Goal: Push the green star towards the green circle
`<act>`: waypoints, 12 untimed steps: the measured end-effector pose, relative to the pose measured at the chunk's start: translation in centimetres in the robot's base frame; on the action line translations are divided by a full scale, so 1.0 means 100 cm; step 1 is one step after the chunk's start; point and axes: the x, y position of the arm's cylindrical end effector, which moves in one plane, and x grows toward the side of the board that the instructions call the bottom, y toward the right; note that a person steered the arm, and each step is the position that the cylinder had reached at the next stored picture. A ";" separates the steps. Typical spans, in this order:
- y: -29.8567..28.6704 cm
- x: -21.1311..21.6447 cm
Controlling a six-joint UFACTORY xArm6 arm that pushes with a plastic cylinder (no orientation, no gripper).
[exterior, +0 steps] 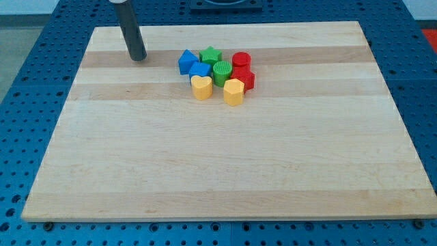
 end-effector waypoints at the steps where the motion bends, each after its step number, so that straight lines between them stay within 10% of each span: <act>1: 0.009 0.008; 12: 0.104 0.015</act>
